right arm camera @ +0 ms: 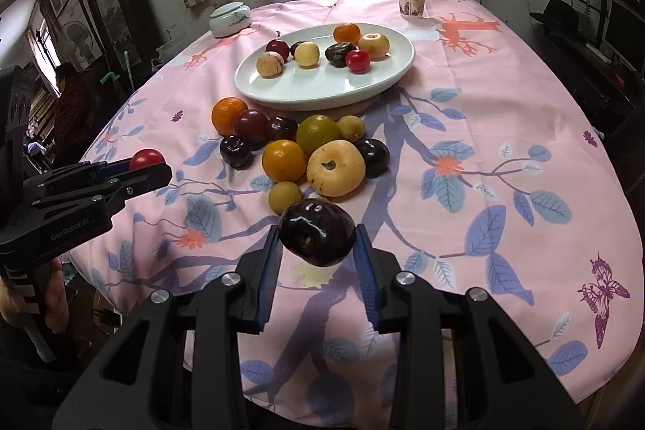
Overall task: Organize fruits
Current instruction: 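Lower both fruits onto the white plate and open both tools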
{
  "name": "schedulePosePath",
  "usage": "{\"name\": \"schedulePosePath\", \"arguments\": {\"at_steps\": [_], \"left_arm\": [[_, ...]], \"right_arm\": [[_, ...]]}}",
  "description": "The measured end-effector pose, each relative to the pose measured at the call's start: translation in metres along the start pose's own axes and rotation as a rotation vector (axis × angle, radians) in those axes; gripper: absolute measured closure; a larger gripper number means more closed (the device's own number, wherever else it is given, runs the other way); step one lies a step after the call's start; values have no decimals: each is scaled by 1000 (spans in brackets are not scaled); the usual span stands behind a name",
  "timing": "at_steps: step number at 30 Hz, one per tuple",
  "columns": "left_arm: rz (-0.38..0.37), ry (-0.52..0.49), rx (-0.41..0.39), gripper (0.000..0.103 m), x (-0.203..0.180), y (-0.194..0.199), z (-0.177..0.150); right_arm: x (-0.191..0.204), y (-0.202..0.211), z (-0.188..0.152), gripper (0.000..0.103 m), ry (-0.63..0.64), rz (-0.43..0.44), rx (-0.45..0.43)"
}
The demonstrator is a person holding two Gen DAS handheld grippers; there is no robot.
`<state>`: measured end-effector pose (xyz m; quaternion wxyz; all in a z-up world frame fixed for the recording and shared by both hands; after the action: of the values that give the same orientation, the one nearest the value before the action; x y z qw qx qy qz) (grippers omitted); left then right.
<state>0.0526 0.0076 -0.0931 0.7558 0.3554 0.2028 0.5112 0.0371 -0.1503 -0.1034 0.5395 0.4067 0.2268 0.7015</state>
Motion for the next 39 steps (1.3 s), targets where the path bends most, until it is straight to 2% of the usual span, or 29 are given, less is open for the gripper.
{"name": "schedulePosePath", "arguments": {"at_steps": [14, 18, 22, 27, 31, 34, 39], "left_arm": [[4, 8, 16, 73, 19, -16, 19], [12, -14, 22, 73, 28, -25, 42], [24, -58, 25, 72, 37, -43, 88], [71, -81, 2, 72, 57, -77, 159], [69, -74, 42, 72, 68, -125, 197], [67, -63, 76, 72, 73, -161, 211], [46, -44, 142, 72, 75, -205, 215]], "right_arm": [[9, -16, 23, 67, 13, 14, 11], [13, -21, 45, 67, 52, 1, 5], [12, -29, 85, 67, 79, -25, -11], [6, -60, 142, 67, 89, -69, -9], [1, -93, 171, 67, 80, -95, 16], [-7, -116, 191, 67, 72, -128, 22], [-20, -145, 207, 67, 48, -139, 67]]}}
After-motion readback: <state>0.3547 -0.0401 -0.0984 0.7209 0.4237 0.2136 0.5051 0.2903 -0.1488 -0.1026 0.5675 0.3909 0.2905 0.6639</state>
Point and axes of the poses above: each gripper's, at about its wrist camera, not at the fingertips, and y roughly against the way its jaws point, x to its left, z to its top, the point moved 5 cm from there along -y, roughly the way its jaws point, and after that the axes turned 13 degrees about -y, right-handed, at the moved point
